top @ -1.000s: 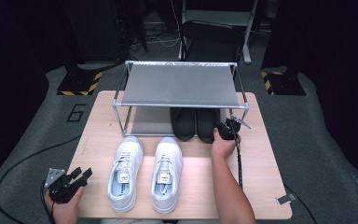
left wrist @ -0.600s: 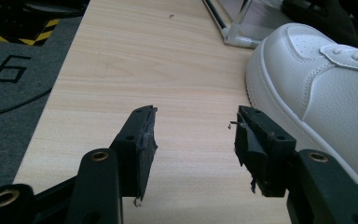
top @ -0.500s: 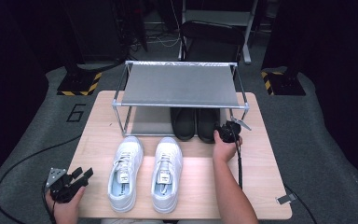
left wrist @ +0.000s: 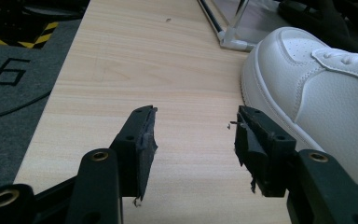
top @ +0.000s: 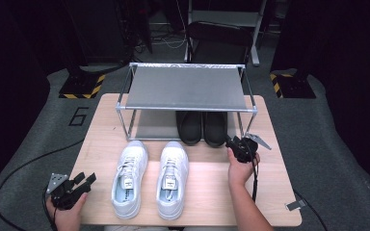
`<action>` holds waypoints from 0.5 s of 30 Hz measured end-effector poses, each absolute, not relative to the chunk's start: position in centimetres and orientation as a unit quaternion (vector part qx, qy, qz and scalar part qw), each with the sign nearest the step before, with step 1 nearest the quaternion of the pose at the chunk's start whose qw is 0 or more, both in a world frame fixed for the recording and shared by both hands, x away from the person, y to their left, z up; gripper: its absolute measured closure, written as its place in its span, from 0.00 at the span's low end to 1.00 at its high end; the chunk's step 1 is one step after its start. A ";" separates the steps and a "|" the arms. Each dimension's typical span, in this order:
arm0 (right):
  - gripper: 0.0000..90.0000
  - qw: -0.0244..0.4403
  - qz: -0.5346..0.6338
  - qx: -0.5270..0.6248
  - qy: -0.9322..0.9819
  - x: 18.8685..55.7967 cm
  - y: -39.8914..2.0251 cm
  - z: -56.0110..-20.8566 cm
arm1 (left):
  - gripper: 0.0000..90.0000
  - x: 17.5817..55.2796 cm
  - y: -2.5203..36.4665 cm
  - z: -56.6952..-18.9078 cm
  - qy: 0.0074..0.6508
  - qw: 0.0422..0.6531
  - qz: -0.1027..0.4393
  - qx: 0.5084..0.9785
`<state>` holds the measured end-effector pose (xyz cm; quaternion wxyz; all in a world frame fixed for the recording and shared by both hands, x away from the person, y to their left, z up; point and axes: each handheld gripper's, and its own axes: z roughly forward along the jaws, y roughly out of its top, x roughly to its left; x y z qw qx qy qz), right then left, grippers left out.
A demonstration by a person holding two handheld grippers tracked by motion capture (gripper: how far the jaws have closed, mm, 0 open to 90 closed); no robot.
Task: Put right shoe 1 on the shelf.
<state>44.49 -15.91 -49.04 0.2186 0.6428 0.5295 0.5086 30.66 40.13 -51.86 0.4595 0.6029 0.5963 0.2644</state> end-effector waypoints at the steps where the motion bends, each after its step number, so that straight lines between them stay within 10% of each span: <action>1: 0.59 0.218 0.513 0.635 0.535 44.1 -15.9 -49.0 | 0.53 30.7 40.1 -51.9 0.597 0.460 0.264 0.602; 15: 0.52 0.196 0.524 0.586 0.587 36.7 -16.6 -49.5 | 0.53 30.8 39.5 -51.8 0.591 0.459 0.256 0.612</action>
